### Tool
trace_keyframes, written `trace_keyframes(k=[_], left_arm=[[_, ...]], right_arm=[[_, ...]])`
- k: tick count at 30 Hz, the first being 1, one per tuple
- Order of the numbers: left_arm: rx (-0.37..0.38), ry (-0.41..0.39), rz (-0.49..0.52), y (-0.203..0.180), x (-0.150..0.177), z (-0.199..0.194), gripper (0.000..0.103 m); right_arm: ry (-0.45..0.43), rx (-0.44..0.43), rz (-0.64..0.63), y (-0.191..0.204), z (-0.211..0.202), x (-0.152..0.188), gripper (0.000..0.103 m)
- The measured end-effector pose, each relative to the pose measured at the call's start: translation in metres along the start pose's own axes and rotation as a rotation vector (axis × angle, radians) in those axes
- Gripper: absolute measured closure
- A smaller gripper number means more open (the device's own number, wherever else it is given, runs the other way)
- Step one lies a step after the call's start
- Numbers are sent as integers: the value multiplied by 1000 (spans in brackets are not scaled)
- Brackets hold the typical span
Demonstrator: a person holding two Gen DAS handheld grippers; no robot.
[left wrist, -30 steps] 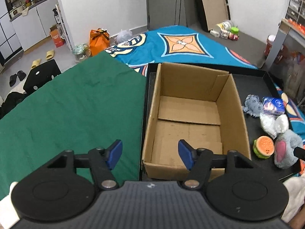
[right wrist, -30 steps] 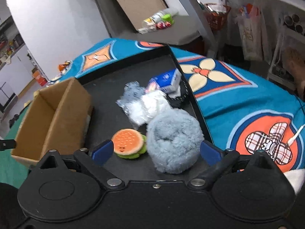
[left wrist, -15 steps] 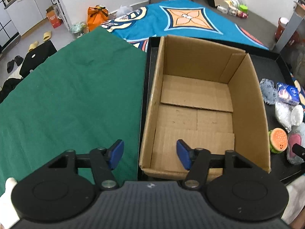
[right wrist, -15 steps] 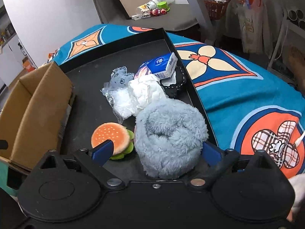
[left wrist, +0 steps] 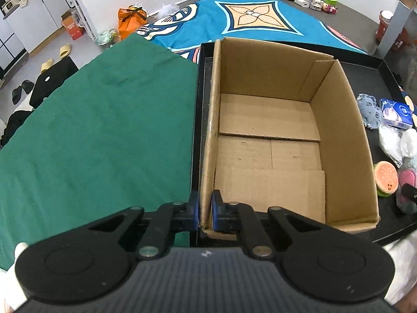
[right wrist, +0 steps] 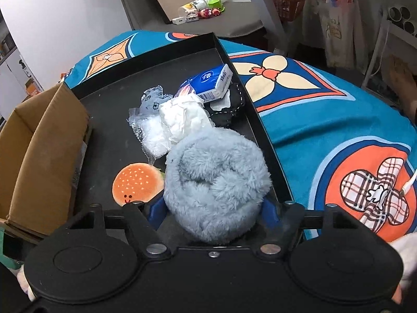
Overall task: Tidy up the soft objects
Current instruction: 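Close the right gripper on the grey fluffy plush, then lift the grey plush with the right gripper and carry it over the cardboard box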
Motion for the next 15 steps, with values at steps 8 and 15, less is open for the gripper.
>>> trace_keyframes(k=[8, 15], left_arm=[[43, 9, -6, -6, 15, -11, 95], [19, -15, 10, -8, 18, -11, 95]], right_arm=[[-36, -7, 8, -2, -15, -1, 38], [-93, 3, 5, -2, -33, -5, 38]])
Point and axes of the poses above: each gripper's, at about its wrist camera, not at the fingertips, and z roughly the way its jaws point, y to its left, x to its underside, the point moved 6 cm from there along z, roughly the way its jaws point, and after that the axes turned 2 degrees about -z, right-handed, at the moved point
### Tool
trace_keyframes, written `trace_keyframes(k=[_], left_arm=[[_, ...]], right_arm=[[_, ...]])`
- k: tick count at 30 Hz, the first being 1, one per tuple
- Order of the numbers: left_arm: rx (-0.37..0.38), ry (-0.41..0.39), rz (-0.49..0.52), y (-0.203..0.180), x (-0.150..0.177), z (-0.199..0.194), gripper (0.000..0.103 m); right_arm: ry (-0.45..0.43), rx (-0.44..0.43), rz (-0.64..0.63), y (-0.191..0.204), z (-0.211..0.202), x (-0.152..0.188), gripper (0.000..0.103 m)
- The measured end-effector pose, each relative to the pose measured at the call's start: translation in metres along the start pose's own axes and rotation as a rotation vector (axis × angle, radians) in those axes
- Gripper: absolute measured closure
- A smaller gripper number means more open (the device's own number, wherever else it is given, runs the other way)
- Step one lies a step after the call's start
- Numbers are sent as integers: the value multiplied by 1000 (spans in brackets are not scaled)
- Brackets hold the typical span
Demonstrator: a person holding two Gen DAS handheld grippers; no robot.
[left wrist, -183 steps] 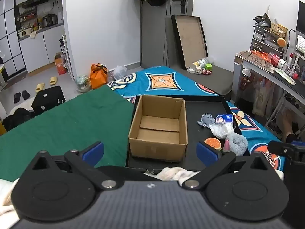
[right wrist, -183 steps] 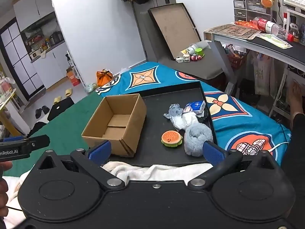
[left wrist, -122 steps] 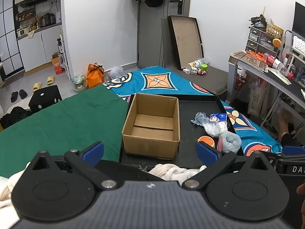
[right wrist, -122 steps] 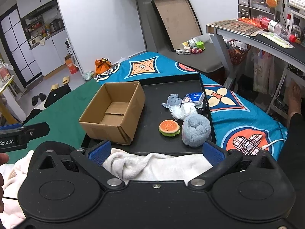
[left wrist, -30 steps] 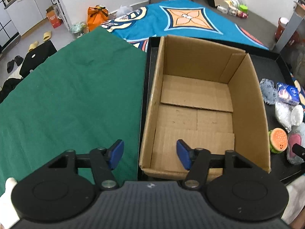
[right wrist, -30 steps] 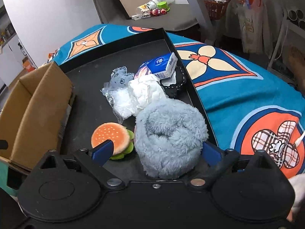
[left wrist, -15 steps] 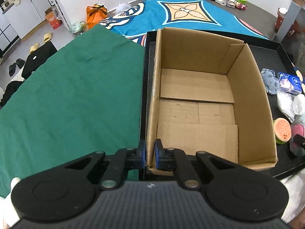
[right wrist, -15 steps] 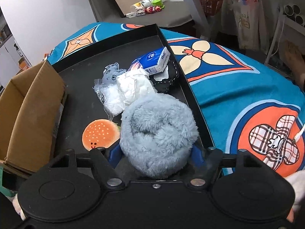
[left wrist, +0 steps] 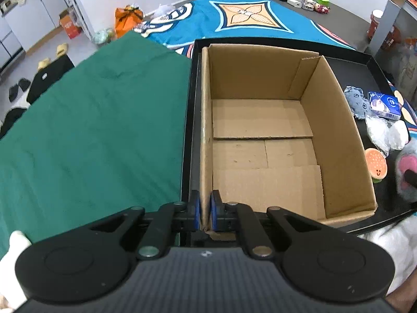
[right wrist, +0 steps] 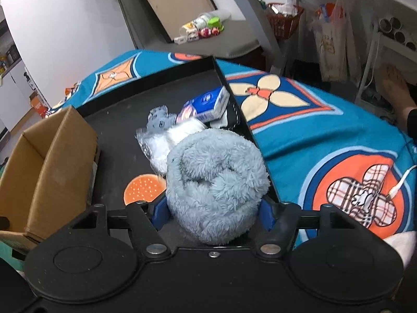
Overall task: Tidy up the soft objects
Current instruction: 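Lift the grey plush with the right gripper and carry it over the cardboard box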
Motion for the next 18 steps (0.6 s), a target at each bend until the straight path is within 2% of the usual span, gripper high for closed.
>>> trace_keyframes(k=[4, 9, 18], left_arm=[[-17, -25, 47, -6, 2, -3, 95], [-15, -41, 54, -5, 4, -5, 95], [10, -54, 30, -1, 6, -6, 95]], right_arm=[[-28, -1, -11, 5, -10, -7, 38], [-67, 10, -68, 22, -23, -15, 38], [-48, -62, -117, 60, -31, -17, 38]])
Point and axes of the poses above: each gripper's, at about its wrist camera, not at the fingertips, and z roughly the way its jaws point, y to its left, x to its underside, the point moved 6 cm from there along z, roughly the way its jaws point, and after that the axes turned 2 degrees about -z, right-handed, at the moved point
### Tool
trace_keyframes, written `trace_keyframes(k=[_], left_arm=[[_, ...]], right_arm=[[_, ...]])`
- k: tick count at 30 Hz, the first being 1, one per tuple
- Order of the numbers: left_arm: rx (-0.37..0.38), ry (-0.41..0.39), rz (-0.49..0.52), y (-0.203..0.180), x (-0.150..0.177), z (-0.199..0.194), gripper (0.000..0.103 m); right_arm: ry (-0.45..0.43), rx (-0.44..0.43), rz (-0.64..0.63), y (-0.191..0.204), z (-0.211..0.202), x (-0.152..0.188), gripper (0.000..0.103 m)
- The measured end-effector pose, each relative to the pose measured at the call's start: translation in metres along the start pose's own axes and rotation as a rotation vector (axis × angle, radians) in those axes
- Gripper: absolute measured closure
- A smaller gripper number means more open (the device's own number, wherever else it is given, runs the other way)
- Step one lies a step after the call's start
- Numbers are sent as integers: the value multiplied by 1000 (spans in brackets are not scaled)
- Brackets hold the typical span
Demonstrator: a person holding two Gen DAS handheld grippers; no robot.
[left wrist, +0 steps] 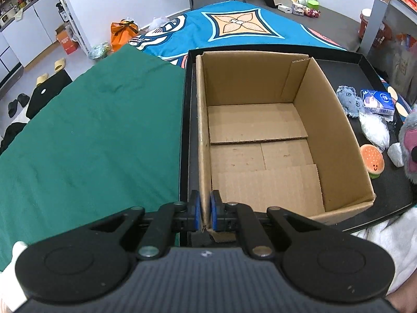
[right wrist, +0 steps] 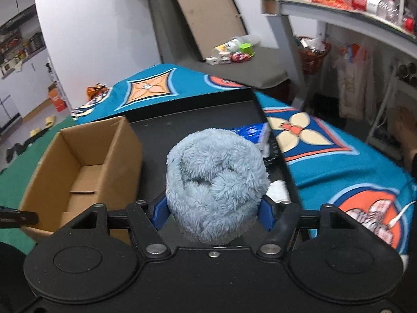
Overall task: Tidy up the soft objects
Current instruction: 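Lift the grey plush with the right gripper and carry it over the cardboard box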
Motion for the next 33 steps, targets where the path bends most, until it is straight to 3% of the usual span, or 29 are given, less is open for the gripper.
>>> trace_keyframes(k=[16, 33], left_arm=[[6, -36, -5, 2, 2, -3, 95], [48, -6, -51, 11, 0, 4, 95]], right_arm=[[-12, -113, -113, 78, 1, -28, 38], [-30, -174, -254, 134, 27, -55, 37]])
Point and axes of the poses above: each gripper's, at about its wrist camera, not at the fingertips, and z roughly the way its jaws point, y to its left, x to its underside, the point moved 6 cm from there along z, roughly the way its jaws point, and after that the axes turned 2 degrees about -z, right-handed, at the moved point
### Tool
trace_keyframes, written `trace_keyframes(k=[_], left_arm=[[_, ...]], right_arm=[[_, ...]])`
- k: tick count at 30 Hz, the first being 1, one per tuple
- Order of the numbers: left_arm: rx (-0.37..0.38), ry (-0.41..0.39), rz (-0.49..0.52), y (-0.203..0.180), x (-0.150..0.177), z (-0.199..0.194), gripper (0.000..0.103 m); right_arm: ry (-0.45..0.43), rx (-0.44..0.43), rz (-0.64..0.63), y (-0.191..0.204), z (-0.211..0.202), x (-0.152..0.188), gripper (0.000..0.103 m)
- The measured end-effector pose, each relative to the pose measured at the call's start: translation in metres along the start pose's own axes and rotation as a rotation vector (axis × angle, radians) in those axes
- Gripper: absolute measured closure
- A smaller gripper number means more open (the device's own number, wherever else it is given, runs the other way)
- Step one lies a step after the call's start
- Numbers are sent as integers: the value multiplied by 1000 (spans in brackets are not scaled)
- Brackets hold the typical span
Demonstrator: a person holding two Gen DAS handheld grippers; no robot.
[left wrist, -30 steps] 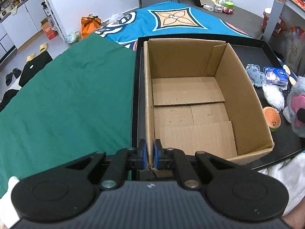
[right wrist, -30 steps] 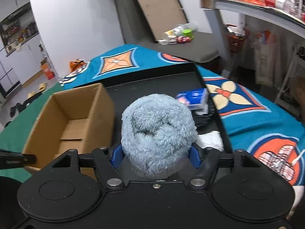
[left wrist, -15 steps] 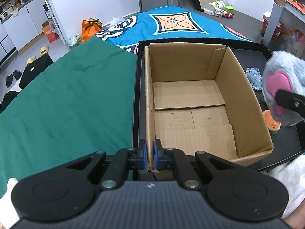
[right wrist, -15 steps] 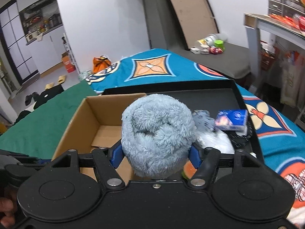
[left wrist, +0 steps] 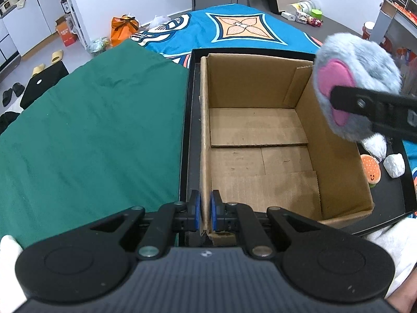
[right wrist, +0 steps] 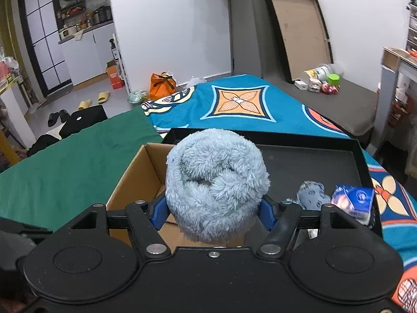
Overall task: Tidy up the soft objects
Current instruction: 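Lift the grey plush with the right gripper and carry it over the cardboard box, then lower the grey plush into the box and open the right gripper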
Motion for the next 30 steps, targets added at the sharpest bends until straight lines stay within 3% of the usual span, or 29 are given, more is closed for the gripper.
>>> trace_keyframes(k=[9, 12, 16, 30], left_arm=[[-4, 9, -14, 1, 0, 4, 95], [-11, 8, -4, 0, 0, 5, 95], [-15, 18, -15, 1, 0, 7, 95], [-80, -2, 21, -5, 0, 1, 89]], right_arm=[[19, 21, -64, 2, 17, 7, 31], [35, 27, -61, 2, 21, 11, 19], [30, 21, -58, 3, 15, 15, 13], [26, 46, 56, -42, -18, 46, 12]])
Point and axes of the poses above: each gripper's, at about its wrist camera, not at the fingertips, and z roughly the way its jaws point, y to its left, x to its underside, the point moved 6 cm from there along z, roughly the way its jaws point, and after that the axes turned 2 degrees about -z, right-handed, at the moved point
